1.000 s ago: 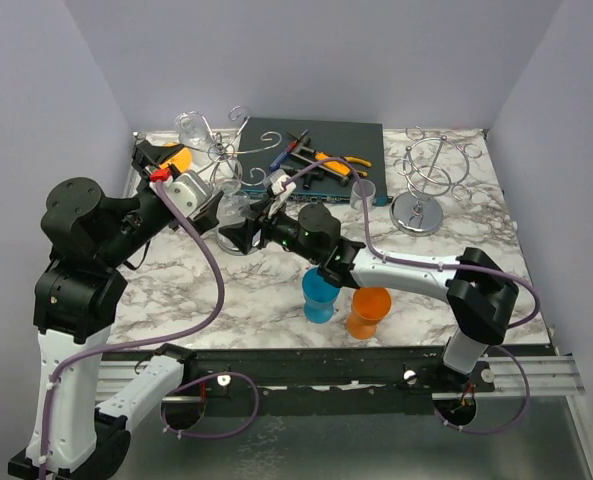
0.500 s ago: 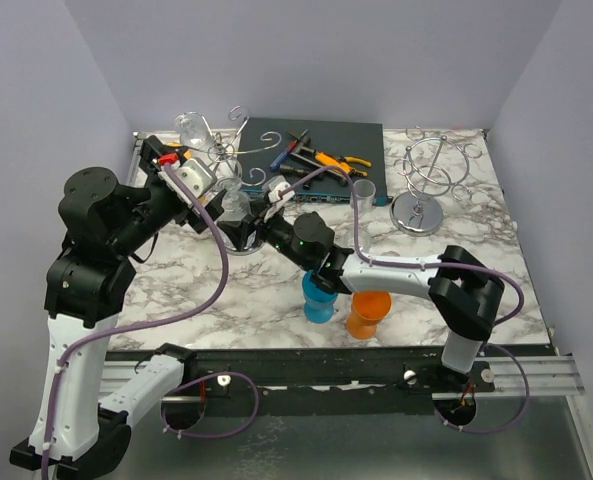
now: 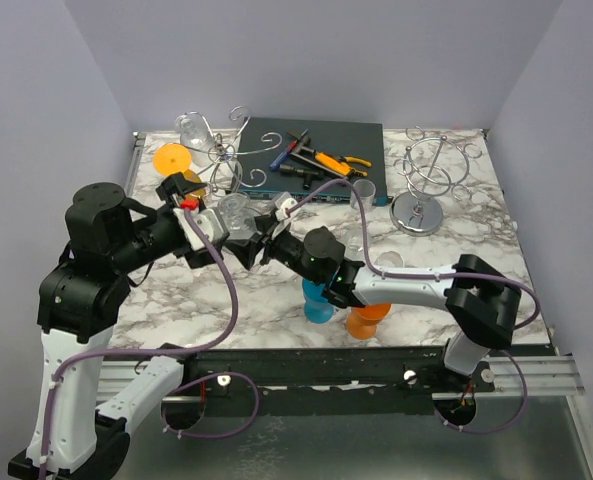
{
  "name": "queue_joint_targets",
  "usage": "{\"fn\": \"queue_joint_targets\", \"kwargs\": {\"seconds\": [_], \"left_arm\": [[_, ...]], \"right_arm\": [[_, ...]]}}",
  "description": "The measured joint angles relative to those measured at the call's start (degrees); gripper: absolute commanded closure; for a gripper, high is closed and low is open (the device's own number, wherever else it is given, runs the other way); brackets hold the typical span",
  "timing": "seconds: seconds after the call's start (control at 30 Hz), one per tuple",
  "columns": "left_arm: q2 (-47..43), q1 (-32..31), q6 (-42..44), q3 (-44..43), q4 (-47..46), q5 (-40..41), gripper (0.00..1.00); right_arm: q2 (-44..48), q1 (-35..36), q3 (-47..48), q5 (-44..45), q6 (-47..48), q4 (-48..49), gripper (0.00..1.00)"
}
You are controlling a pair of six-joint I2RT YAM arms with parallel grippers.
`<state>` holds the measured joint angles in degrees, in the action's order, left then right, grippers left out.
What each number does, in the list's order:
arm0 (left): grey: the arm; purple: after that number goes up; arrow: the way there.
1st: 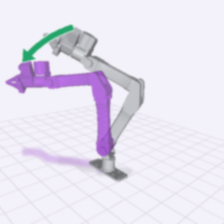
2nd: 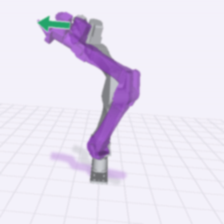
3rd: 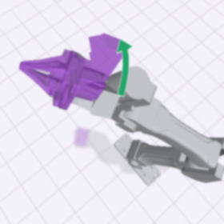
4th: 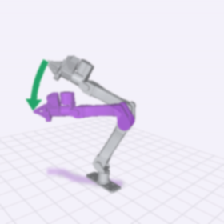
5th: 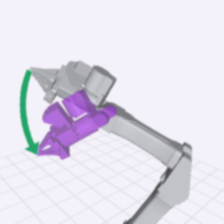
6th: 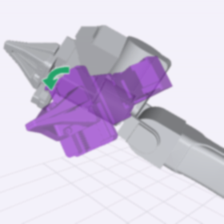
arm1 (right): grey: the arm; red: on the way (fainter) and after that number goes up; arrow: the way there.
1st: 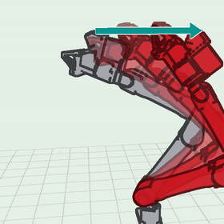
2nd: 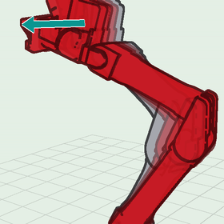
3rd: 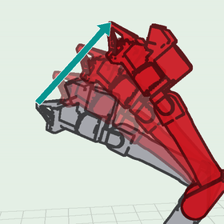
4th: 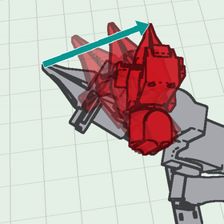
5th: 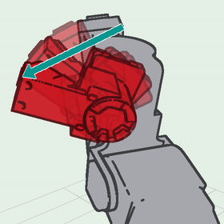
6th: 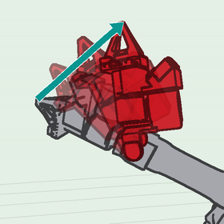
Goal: Place the wine glass upside down on the wine glass rack
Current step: Turn the wine glass upside down at the wine rack.
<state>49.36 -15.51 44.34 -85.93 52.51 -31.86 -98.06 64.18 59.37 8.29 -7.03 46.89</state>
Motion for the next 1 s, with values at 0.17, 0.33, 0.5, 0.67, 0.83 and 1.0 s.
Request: {"fn": "queue_joint_targets", "kwargs": {"seconds": [0.17, 0.33, 0.5, 0.67, 0.83, 1.0], "left_arm": [[-0.6, 0.0, 9.4, -0.4, 8.1, -2.5, 0.21], [-1.2, 0.0, 17.4, 1.1, 11.1, -3.4, 0.41], [-1.9, 0.0, 21.9, 2.6, 10.6, -4.3, 0.50], [-2.1, 0.0, 23.2, 2.6, 9.4, -5.3, 0.61], [-2.1, 0.0, 23.5, 2.6, 9.4, -6.1, 0.66], [-2.1, 0.0, 24.6, 2.7, 10.3, -6.1, 0.77]], "right_arm": [[4.9, 0.0, -2.1, -2.6, -2.0, -3.7, 0.87], [8.3, 0.0, -2.1, -7.3, -3.6, -5.7, 0.87], [9.3, 0.0, -2.0, -12.6, -5.4, -7.8, 0.87], [9.3, 0.1, -1.3, -15.8, -6.5, -10.6, 0.87], [9.3, 0.3, -0.2, -17.3, -7.1, -10.8, 0.87], [9.2, 0.3, 1.3, -18.4, -8.2, -10.9, 0.87]]}}
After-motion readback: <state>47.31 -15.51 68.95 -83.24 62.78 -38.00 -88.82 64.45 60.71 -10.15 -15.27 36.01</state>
